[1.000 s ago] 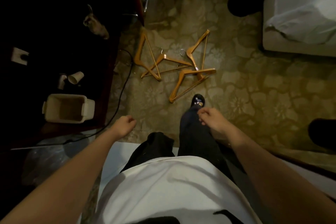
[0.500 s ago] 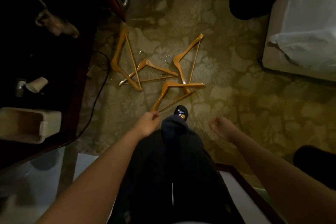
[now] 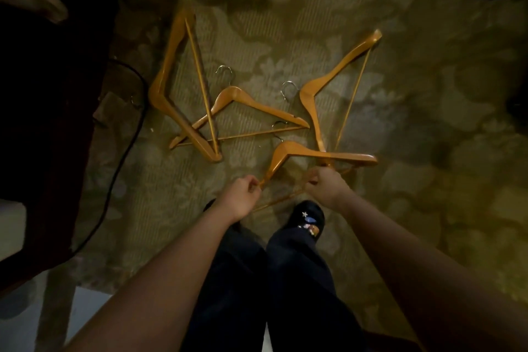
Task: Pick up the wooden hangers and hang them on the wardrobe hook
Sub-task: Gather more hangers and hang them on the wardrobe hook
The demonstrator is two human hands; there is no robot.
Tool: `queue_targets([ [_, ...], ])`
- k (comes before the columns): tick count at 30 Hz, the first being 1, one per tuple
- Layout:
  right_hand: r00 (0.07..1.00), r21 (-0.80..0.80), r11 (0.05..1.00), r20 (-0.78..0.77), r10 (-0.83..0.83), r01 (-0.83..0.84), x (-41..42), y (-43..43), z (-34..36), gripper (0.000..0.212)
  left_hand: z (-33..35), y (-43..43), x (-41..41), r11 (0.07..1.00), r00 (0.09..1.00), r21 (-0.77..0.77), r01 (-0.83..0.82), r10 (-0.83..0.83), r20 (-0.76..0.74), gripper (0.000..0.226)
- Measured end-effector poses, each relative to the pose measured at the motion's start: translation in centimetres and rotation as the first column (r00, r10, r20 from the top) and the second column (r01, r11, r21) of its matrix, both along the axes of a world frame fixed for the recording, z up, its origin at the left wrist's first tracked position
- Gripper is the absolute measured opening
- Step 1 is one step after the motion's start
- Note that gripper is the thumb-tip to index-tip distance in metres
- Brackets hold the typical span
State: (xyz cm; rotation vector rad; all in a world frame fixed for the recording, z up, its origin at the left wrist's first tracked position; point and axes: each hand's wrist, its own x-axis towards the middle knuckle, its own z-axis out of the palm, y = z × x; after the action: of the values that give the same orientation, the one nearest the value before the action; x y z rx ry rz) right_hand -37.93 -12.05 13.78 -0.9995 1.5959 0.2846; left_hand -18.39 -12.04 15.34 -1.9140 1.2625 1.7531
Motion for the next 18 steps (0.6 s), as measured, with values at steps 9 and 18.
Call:
queue_targets([
  [9, 0.956, -0.260, 0.965, -0.282, -0.086, 0.010, 3.6, -0.8, -17.3, 0.061, -17.3, 0.3, 0.4, 1.000, 0.999, 0.000, -0.027, 0.027, 0.018, 0.050],
  [18, 0.927, -0.250, 0.900, -0.213, 0.308, -0.356, 2.0, -2.9, -23.6, 0.071, -24.9, 1.3, -2.2, 0.988, 0.987, 0.087, -0.126, 0.134, -0.092, 0.055],
])
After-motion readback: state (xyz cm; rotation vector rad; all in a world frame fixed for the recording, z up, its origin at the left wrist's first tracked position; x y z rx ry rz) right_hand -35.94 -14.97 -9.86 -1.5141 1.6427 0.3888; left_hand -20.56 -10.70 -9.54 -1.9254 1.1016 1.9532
